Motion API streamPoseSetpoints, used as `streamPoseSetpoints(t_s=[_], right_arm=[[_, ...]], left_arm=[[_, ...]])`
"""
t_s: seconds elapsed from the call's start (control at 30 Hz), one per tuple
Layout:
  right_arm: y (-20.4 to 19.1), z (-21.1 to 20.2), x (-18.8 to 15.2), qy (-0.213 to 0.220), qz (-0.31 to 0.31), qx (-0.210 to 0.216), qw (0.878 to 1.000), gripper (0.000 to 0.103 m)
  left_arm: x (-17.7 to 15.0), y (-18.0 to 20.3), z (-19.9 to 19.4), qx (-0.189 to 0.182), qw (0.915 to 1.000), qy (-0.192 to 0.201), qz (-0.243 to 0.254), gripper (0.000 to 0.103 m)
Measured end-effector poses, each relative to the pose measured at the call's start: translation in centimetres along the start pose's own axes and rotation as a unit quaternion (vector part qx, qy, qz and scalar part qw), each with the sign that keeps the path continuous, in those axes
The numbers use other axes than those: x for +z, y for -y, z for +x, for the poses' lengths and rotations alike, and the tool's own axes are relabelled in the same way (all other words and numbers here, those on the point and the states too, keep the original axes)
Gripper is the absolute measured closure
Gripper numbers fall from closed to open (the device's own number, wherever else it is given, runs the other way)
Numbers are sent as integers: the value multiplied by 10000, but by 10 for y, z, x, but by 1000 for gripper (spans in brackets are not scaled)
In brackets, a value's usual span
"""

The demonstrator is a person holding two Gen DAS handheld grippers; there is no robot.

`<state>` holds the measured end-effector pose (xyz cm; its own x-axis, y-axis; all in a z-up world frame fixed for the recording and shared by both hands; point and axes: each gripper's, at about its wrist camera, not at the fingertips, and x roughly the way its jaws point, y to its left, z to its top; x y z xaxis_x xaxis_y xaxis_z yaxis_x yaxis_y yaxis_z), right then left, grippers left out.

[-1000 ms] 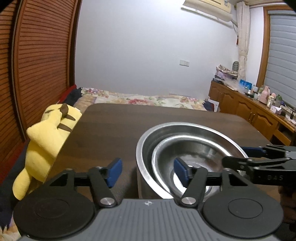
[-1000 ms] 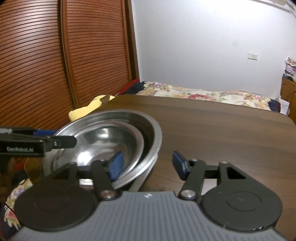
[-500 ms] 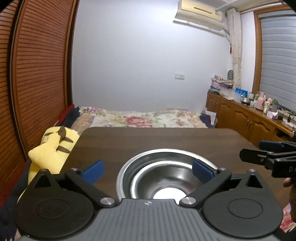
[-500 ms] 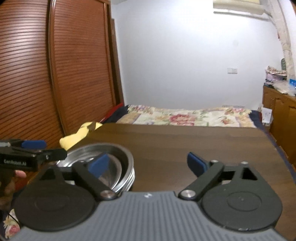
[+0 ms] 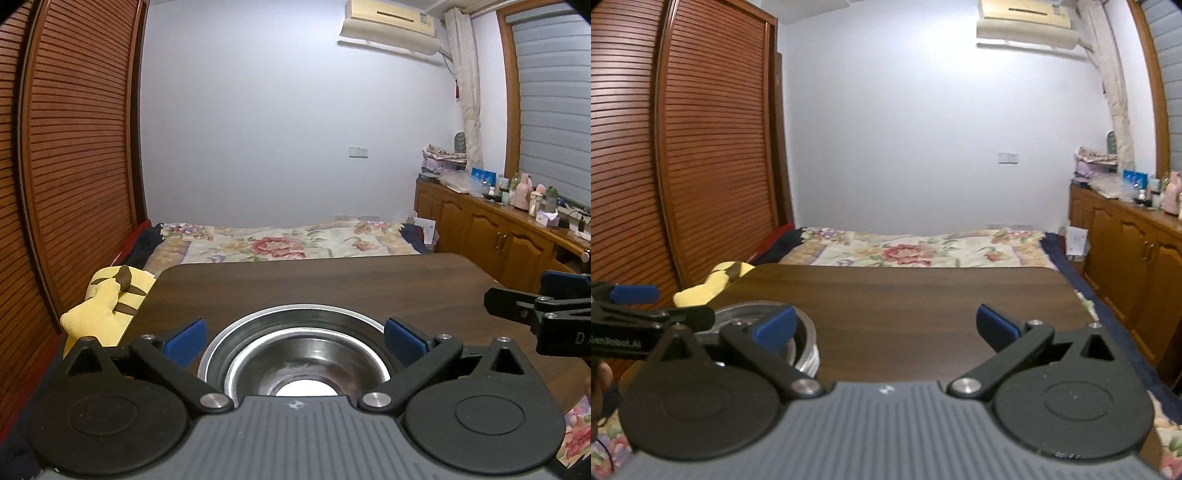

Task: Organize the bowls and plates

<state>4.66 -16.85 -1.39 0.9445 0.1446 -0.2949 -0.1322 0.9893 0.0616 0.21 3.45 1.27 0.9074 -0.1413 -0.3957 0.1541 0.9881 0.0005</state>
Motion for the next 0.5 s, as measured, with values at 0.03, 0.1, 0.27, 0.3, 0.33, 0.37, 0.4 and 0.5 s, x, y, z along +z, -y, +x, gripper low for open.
streamPoseSetpoints(t_s=[0.03,0.1,0.27,0.3,0.33,0.37,0.4,0.5], right_arm=[[-1,-2,-1,15,-18,-50,10000,0],[0,-5,-2,28,6,-140,9999,0],[1,-10,-7,9,27,-258,9997,0],[1,-10,-7,-5,19,-296,9996,0],[1,-10,-8,-13,14,-323,9995,0],[2,-11,-8,-14,17,-329,9995,0],[2,-11,-9,-17,21,-340,9994,0],[2,-14,-12,-63,48,-378,9993,0]], left_arm=[[-1,1,0,21,10000,-10,1,0],[-4,4,-3,68,10000,58,11,0],[-6,12,-5,-20,10000,34,1,0],[-6,13,-6,-46,10000,40,5,0],[-7,15,-7,-53,10000,42,21,0],[-8,18,-8,-38,10000,38,32,0],[-9,19,-9,-19,10000,34,31,0],[-13,24,-11,14,10000,-10,73,0]])
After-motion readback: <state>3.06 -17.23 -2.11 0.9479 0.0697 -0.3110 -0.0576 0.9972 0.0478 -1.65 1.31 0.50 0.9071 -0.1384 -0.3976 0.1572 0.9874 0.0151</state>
